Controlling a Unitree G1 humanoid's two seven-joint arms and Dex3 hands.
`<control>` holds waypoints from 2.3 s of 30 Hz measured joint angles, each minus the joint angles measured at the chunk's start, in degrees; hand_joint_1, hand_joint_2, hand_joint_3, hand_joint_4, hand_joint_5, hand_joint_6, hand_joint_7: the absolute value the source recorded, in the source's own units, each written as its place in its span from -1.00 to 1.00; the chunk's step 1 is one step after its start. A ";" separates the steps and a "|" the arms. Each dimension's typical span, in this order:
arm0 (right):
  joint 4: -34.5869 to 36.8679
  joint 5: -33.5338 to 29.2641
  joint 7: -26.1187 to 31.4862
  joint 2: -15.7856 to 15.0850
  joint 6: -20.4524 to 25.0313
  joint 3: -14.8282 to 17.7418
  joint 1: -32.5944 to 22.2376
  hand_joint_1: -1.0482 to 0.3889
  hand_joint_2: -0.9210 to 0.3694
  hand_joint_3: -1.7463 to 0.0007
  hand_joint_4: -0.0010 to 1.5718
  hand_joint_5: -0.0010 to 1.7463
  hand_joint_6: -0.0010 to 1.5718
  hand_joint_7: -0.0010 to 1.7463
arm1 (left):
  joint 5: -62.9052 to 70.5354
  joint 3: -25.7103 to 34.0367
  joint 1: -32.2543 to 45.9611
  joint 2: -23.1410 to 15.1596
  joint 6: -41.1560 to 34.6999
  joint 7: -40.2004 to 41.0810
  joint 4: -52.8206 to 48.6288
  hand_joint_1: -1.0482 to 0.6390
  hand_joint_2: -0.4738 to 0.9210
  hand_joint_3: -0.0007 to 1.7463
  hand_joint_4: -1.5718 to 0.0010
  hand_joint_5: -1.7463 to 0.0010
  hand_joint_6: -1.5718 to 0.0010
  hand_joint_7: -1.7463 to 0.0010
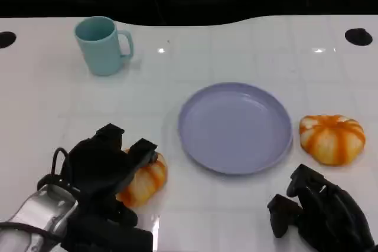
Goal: Grasp the bread from the table and place it into the plate.
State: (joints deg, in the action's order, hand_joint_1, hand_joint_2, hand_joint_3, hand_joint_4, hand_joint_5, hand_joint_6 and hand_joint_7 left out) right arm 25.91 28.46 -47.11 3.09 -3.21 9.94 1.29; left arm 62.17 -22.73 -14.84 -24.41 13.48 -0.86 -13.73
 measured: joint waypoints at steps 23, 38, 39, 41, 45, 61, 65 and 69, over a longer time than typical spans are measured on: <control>-0.54 -0.02 -0.16 -0.02 0.16 0.00 -0.40 -0.35 -1.00 0.74 -0.02 1.00 -0.14 0.69 | -6.93 -7.17 -10.95 2.52 5.07 18.36 -24.29 -0.90 0.22 1.00 -0.60 -0.99 0.01 -0.71; -0.62 -0.04 -0.09 -0.03 0.17 0.03 -0.45 -0.34 -1.00 0.74 -0.02 1.00 -0.13 0.69 | -6.45 -14.07 -19.41 6.67 13.15 44.91 -47.89 -0.92 0.57 1.00 -1.00 -1.00 -1.00 -1.00; -0.62 -0.04 -0.09 -0.03 0.17 0.03 -0.44 -0.34 -1.00 0.74 -0.02 1.00 -0.13 0.69 | -6.44 -14.37 -19.67 6.82 13.47 46.10 -48.82 -0.91 0.58 1.00 -1.00 -1.00 -1.00 -1.00; -0.62 -0.02 -0.10 -0.04 0.24 0.03 -0.44 -0.34 -1.00 0.74 -0.02 0.99 -0.13 0.69 | -6.42 -15.16 -20.26 7.06 14.00 48.20 -50.48 -0.91 0.62 1.00 -1.00 -1.00 -1.00 -1.00; -0.61 0.01 -0.10 -0.03 0.56 0.05 -0.42 -0.34 -1.00 0.74 -0.02 0.99 -0.13 0.69 | -6.48 -15.89 -20.78 7.75 14.49 51.61 -53.04 -0.89 0.73 1.00 -1.00 -1.00 -1.00 -1.00; -0.33 -0.05 0.22 -0.02 0.12 0.04 -0.20 -0.33 -1.00 0.72 -0.03 1.00 -0.15 0.70 | -16.65 -7.80 -19.84 7.04 22.84 54.38 -43.61 -0.82 0.93 0.84 -1.00 -1.00 -1.00 -1.00; 0.33 -0.05 0.00 -0.02 -0.23 0.10 0.39 -0.33 -1.00 0.71 -0.03 0.99 -0.16 0.70 | -17.80 -6.00 -19.92 7.01 23.96 51.83 -39.88 -0.83 0.87 0.80 -1.00 -1.00 -0.92 -1.00; 0.88 -0.05 -0.09 -0.02 -0.35 0.29 0.60 -0.33 -1.00 0.72 -0.03 0.99 -0.16 0.69 | -17.83 -5.08 -20.83 8.49 23.89 50.09 -39.42 -0.83 0.82 0.76 -1.00 -1.00 -0.83 -1.00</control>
State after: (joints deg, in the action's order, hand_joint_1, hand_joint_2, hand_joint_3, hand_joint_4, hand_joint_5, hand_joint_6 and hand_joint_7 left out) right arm 26.80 28.40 -47.21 3.06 -3.56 10.23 1.89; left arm 44.34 -27.81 -35.67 -15.91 37.37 49.23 -53.15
